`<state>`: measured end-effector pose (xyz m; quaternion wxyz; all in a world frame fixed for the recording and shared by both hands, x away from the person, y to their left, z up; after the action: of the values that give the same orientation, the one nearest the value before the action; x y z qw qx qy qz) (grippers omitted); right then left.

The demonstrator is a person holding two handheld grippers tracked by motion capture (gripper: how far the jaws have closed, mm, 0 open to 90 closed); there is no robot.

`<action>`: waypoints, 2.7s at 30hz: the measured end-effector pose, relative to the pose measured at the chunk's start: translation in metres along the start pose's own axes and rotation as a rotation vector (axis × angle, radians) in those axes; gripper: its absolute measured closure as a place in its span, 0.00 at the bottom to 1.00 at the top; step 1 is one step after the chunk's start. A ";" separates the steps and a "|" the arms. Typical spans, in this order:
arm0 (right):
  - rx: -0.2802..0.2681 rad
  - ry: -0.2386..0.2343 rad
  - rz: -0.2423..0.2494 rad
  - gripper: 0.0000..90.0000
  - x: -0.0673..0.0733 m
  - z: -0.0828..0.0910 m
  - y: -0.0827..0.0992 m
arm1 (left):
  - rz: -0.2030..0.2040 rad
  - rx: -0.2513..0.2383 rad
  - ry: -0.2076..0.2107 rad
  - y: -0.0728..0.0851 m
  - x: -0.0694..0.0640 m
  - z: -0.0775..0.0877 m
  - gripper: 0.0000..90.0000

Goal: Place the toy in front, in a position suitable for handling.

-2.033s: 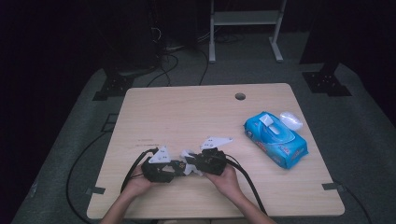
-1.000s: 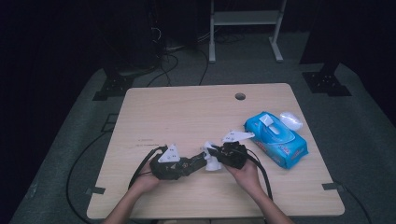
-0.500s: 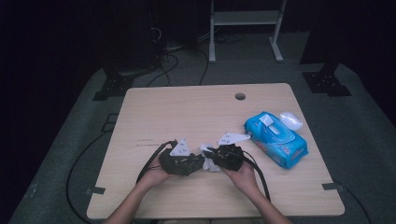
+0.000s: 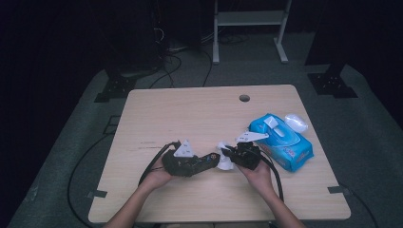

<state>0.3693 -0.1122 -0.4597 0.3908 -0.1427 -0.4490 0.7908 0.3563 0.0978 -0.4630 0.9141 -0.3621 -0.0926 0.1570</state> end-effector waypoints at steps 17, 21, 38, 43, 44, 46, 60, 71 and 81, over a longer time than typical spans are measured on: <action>-0.006 -0.033 -0.020 0.89 -0.004 0.011 0.004 | -0.037 0.225 -0.003 -0.024 -0.002 -0.037 0.55; 0.005 -0.040 -0.034 0.89 -0.006 0.010 0.007 | -0.051 0.224 0.031 -0.025 -0.001 -0.039 0.63; -0.164 -0.220 -0.138 0.89 -0.003 0.050 -0.019 | -0.140 -0.173 -0.020 -0.031 -0.007 -0.004 0.63; -0.190 -0.277 -0.095 0.89 0.019 0.054 -0.030 | -0.156 -0.209 -0.010 -0.033 -0.013 -0.002 0.63; -0.195 -0.272 -0.081 0.89 0.020 0.053 -0.030 | -0.153 -0.218 -0.016 -0.033 -0.014 0.000 0.63; -0.204 -0.271 -0.092 0.89 0.018 0.055 -0.030 | -0.149 -0.230 -0.016 -0.032 -0.014 0.002 0.63; -0.163 -0.224 -0.094 0.89 0.008 0.052 -0.022 | -0.105 -0.223 0.020 -0.026 -0.014 -0.013 0.63; -0.080 -0.214 -0.214 0.89 -0.018 0.035 0.006 | -0.080 -0.228 0.027 -0.020 -0.012 -0.019 0.63; -0.102 -0.229 -0.222 0.89 -0.018 0.035 0.004 | -0.041 -0.289 0.035 -0.022 -0.007 -0.009 0.63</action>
<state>0.3589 -0.1479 -0.4452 0.4144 -0.0208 -0.5430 0.7300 0.3567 0.0746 -0.4549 0.8569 -0.4907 -0.1059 0.1169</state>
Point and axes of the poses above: each handheld gripper's, and its own axes: z roughly backward along the jaws, y roughly out of its underside, x roughly to its left, the point moved 4 cm from there along -z, roughly forward along the jaws, and after that the axes turned 3 degrees about y, right-handed, at the moved point
